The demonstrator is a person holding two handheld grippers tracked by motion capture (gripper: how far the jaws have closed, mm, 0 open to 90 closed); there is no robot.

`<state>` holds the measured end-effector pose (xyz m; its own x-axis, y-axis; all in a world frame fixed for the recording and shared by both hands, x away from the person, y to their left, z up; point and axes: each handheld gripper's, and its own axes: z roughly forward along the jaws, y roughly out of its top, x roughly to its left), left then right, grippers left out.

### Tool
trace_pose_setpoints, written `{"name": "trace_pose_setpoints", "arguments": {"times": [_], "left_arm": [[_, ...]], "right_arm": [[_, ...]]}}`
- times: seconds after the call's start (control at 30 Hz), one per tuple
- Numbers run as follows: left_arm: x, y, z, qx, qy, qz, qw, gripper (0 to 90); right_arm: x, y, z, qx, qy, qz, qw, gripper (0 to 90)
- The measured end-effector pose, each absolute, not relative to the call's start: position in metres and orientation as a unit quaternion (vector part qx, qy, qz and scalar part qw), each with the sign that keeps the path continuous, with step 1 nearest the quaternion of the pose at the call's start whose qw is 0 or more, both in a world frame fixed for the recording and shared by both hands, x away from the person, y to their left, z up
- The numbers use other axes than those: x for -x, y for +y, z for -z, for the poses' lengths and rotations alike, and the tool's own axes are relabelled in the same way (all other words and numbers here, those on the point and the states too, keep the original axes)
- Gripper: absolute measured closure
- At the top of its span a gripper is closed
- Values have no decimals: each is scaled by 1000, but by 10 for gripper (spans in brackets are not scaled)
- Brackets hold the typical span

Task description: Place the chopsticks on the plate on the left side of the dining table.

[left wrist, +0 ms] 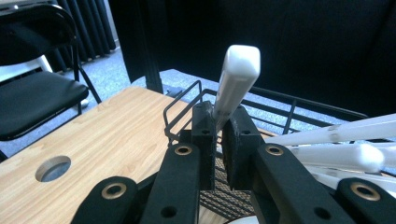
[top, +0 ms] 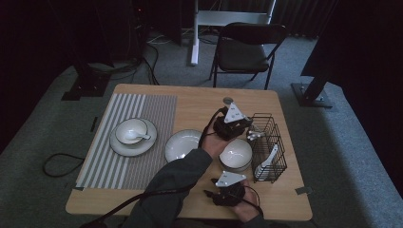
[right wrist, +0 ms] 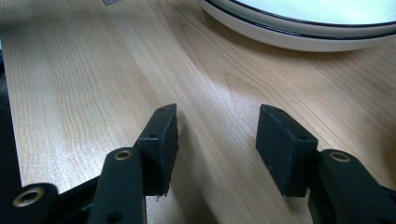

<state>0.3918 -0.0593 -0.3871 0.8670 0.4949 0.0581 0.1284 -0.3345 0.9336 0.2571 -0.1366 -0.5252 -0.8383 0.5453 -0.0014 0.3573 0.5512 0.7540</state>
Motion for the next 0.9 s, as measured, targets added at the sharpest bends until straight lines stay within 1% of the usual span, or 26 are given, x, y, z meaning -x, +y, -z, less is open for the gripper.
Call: {"name": "trace_pose_setpoints", "arguments": {"times": [0.37,0.9], "left_arm": [[-386,-53,375,-795,182,-178,550,846],[-383,-43,362,-786,182,-178,563,847]], "right_arm": [[-257,-137,525,-258,873,-397,119,479],[-257,-137,525,-259,873,-397,118,479]]}}
